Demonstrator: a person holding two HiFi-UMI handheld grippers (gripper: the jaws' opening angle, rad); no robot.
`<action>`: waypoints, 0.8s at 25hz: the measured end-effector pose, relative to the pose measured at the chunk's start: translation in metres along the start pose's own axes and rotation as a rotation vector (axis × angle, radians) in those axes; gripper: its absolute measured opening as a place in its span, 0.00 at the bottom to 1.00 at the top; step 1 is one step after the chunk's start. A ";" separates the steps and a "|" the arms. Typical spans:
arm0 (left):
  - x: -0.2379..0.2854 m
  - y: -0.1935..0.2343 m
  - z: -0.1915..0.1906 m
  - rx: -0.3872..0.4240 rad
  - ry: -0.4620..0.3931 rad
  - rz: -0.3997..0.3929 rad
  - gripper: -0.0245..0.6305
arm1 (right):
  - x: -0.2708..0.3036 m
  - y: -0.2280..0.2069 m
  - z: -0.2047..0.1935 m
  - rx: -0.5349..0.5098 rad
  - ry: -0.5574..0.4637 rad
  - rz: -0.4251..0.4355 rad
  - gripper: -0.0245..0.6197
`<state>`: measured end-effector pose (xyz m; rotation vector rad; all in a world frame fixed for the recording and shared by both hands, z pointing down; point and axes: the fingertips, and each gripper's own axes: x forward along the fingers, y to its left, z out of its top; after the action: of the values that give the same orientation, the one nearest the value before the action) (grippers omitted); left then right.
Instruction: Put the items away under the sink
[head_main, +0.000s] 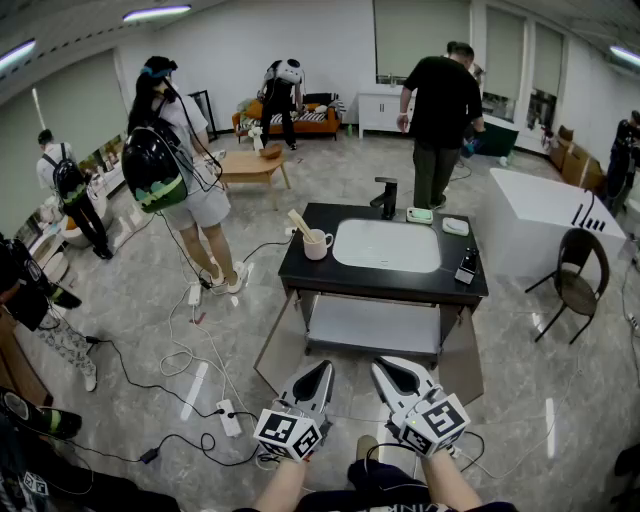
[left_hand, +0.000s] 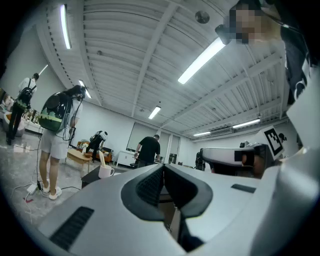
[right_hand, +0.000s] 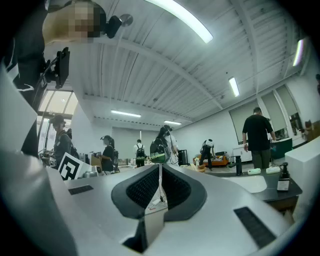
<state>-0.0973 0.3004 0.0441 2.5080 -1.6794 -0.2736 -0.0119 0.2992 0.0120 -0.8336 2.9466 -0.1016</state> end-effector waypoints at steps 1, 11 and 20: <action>0.008 0.005 0.001 -0.002 -0.003 0.005 0.05 | 0.006 -0.007 0.001 -0.003 0.001 0.004 0.10; 0.089 0.031 -0.002 -0.006 0.013 0.022 0.05 | 0.054 -0.075 -0.002 0.017 0.016 0.043 0.10; 0.145 0.061 -0.016 -0.010 0.022 0.082 0.05 | 0.092 -0.130 -0.015 0.031 0.045 0.101 0.10</action>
<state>-0.0953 0.1428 0.0583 2.4185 -1.7626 -0.2459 -0.0241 0.1415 0.0326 -0.6852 3.0141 -0.1620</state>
